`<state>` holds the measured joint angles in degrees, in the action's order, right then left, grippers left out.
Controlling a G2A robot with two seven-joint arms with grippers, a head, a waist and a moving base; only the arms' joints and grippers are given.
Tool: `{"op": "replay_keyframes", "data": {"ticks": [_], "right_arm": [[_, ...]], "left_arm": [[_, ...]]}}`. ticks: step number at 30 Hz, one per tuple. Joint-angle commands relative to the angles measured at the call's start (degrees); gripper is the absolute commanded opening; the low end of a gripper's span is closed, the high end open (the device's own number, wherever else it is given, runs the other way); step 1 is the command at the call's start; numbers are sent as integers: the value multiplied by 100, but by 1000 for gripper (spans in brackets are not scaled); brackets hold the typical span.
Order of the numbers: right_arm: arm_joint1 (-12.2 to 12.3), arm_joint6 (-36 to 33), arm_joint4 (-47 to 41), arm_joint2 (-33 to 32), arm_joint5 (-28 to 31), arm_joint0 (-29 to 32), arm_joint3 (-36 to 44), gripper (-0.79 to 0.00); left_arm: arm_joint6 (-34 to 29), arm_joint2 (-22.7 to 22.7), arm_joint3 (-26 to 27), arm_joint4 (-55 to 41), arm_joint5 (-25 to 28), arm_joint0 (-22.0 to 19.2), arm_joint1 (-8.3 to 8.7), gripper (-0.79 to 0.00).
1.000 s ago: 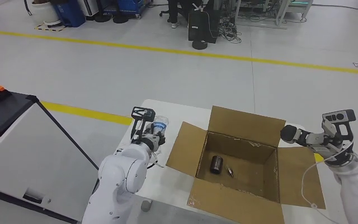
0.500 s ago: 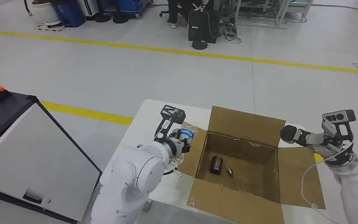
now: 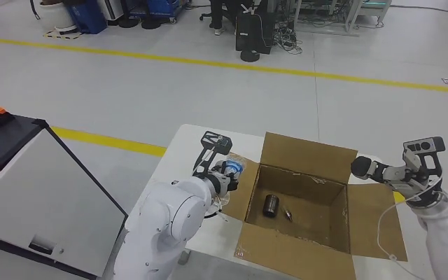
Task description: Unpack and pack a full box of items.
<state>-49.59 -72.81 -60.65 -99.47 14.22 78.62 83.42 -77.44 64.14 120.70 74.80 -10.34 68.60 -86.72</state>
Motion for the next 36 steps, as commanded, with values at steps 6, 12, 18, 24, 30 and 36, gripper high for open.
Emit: {"op": "replay_keyframes", "data": {"ticks": [6, 12, 18, 24, 30, 36], "right_arm": [[0, 0, 0, 0, 0, 0, 0, 0], [0, 0, 0, 0, 0, 0, 0, 0], [0, 0, 0, 0, 0, 0, 0, 0], [0, 0, 0, 0, 0, 0, 0, 0], [0, 0, 0, 0, 0, 0, 0, 0], [0, 0, 0, 0, 0, 0, 0, 0]], "left_arm": [[221, -10, -73, 125, 132, 67, 19, -785], [128, -372, -126, -79, 237, -285, -29, -785], [-372, -904, -466, -735, -75, -1059, -178, -785], [-42, -1358, -1235, -1323, -423, -1754, -366, -785], [623, -1618, -2224, -2260, -676, -2194, -569, -785], [1233, -1733, -3050, -2868, -1130, -2369, -727, -785]]}}
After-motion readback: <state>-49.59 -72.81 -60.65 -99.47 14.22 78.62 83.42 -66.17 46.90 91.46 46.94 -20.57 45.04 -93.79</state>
